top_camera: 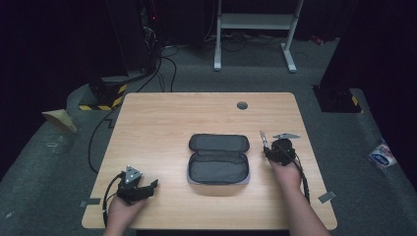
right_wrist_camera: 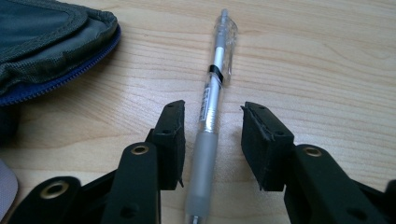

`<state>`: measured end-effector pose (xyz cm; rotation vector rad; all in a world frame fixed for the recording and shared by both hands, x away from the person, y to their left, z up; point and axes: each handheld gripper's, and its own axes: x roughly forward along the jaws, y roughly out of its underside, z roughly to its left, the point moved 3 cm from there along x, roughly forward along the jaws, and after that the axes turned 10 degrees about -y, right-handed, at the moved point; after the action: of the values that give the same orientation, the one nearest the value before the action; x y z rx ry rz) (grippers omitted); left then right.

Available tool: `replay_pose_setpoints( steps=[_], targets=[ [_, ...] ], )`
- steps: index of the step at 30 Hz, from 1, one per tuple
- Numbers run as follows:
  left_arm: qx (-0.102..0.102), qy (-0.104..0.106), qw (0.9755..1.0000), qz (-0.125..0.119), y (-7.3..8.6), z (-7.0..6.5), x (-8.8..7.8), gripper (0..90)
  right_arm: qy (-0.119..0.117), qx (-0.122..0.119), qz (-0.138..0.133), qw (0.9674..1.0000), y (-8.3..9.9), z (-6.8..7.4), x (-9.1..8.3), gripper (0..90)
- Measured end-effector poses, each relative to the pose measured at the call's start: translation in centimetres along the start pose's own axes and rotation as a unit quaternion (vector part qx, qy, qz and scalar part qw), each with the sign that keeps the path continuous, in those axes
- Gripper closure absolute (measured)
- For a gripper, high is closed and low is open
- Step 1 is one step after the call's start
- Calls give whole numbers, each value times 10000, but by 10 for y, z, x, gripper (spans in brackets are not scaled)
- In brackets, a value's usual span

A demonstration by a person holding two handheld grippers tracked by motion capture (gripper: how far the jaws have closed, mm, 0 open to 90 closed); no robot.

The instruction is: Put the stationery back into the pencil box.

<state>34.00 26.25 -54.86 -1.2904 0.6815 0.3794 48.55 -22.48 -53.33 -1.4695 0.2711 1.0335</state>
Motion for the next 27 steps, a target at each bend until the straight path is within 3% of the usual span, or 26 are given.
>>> replay_pose_setpoints(
  steps=[6,13,21,27],
  targets=[
    [-1,5,10000,0,0,0,0,267,73,-38,63,9999,-3,0,4,650],
    [0,7,10000,-2,0,0,0,267,234,-215,254,9992,-7,6,7,779],
    [-20,5,10000,-14,0,0,0,267,299,-381,295,9984,-6,10,5,787],
    [1,12,10000,-2,0,0,0,267,246,-493,110,9984,-10,15,-8,787]
  ],
)
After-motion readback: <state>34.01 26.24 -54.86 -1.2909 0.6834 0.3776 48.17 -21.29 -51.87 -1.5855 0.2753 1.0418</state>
